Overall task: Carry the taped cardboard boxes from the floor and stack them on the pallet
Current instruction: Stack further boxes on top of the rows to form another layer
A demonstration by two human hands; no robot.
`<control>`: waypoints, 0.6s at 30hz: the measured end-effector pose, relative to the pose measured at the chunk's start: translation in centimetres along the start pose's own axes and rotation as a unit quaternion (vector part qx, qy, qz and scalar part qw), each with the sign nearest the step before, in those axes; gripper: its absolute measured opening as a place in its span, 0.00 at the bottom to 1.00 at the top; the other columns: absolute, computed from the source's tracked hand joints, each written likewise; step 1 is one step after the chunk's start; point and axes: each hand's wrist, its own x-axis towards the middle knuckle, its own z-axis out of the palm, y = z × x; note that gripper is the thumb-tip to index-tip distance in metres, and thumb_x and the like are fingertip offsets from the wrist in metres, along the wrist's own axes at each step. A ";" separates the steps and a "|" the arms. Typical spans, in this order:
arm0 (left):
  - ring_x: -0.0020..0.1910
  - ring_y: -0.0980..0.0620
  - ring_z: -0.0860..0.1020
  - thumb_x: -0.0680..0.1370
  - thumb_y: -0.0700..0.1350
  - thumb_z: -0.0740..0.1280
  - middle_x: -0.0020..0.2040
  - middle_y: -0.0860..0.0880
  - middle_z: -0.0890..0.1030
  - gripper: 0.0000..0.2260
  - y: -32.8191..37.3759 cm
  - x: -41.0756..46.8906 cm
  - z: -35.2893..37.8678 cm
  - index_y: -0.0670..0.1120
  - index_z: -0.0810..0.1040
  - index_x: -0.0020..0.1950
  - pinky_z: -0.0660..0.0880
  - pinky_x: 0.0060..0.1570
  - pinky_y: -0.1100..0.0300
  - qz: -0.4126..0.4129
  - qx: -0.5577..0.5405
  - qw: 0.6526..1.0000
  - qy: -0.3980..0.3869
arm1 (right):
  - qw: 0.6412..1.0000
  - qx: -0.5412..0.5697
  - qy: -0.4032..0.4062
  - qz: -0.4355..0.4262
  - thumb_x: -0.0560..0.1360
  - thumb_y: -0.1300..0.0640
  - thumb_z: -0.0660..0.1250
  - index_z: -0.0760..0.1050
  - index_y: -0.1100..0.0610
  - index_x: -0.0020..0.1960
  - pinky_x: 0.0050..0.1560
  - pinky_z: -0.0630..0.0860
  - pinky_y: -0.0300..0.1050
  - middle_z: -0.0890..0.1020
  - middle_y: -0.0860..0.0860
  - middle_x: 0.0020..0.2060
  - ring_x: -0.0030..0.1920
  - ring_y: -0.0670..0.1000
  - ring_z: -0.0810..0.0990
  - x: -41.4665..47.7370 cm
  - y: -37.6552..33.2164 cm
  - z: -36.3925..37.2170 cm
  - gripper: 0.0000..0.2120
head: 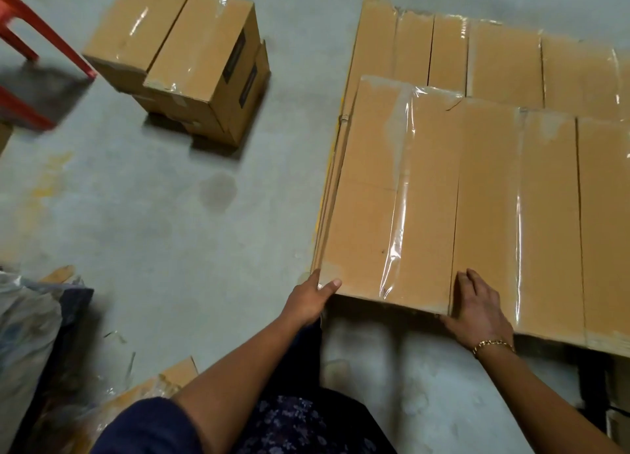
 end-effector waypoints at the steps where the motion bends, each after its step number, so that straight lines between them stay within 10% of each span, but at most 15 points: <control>1: 0.71 0.45 0.73 0.73 0.75 0.57 0.73 0.48 0.76 0.40 -0.1 0.0 0.0 0.55 0.63 0.80 0.69 0.71 0.47 0.001 0.004 1.000 0.001 | 1.000 0.002 0.000 -0.001 0.69 0.44 0.77 0.52 0.51 0.80 0.68 0.73 0.59 0.51 0.48 0.81 0.77 0.55 0.56 0.0 0.0 -0.1 0.50; 18: 0.70 0.48 0.74 0.69 0.77 0.58 0.72 0.51 0.76 0.42 -0.6 0.0 -0.5 0.56 0.65 0.79 0.70 0.69 0.51 0.007 0.003 1.000 0.005 | 1.000 0.025 0.008 0.014 0.68 0.44 0.78 0.56 0.52 0.79 0.65 0.74 0.61 0.55 0.49 0.79 0.75 0.57 0.58 0.2 -0.3 0.0 0.48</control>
